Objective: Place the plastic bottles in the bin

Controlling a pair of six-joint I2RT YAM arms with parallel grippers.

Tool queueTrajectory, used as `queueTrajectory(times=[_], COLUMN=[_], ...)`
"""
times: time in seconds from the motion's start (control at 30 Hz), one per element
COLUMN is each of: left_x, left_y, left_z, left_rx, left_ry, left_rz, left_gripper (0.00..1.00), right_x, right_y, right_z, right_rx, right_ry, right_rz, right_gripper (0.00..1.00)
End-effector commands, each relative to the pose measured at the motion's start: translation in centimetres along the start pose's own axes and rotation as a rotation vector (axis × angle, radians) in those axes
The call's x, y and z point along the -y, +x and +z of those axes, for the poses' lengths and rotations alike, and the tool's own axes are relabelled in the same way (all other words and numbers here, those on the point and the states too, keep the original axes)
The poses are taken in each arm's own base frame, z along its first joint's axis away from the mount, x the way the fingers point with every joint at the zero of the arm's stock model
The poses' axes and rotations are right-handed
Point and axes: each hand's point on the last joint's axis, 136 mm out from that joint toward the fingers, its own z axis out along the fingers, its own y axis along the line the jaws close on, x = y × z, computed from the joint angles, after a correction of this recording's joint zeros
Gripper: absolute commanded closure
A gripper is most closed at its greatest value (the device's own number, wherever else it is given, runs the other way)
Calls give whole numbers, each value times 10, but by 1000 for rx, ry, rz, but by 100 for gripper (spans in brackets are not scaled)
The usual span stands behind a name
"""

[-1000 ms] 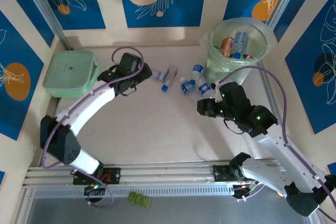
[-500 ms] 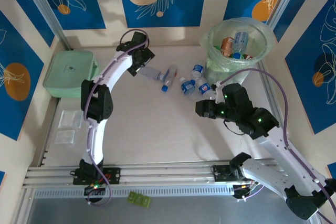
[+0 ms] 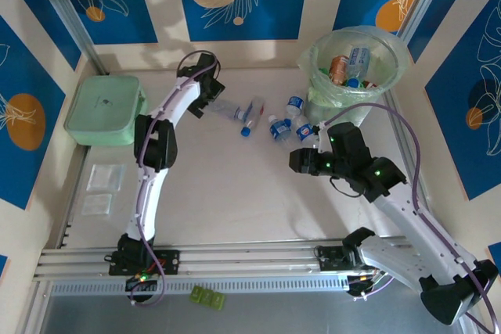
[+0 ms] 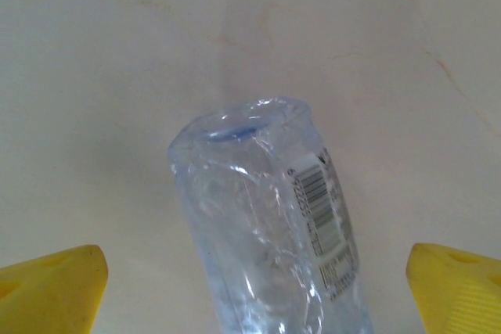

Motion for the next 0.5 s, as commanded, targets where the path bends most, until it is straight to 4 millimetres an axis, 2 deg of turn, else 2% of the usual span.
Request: queueTrajectory(times=[0.0, 0.13, 0.23, 0.33, 0.47], left_x=[7, -1, -6, -6, -6], left_y=[-2, 4, 9, 7, 0], left_z=[10, 23, 30, 29, 20], left_rx=[-10, -31, -45, -49, -27], left_ry=[28, -2, -15, -1, 21], left_rz=[-33, -47, -48, -47, -46], left_gripper=[6, 11, 18, 31, 38], right_x=[-2, -2, -2, -4, -5], right_y=[2, 1, 0, 0, 2], right_z=[2, -1, -2, -4, -6], right_rx=[-6, -1, 1, 1, 5], right_ry=[-24, -22, -21, -24, -32], right_rz=[18, 21, 22, 21, 31], right_gripper=[41, 41, 41, 41, 41])
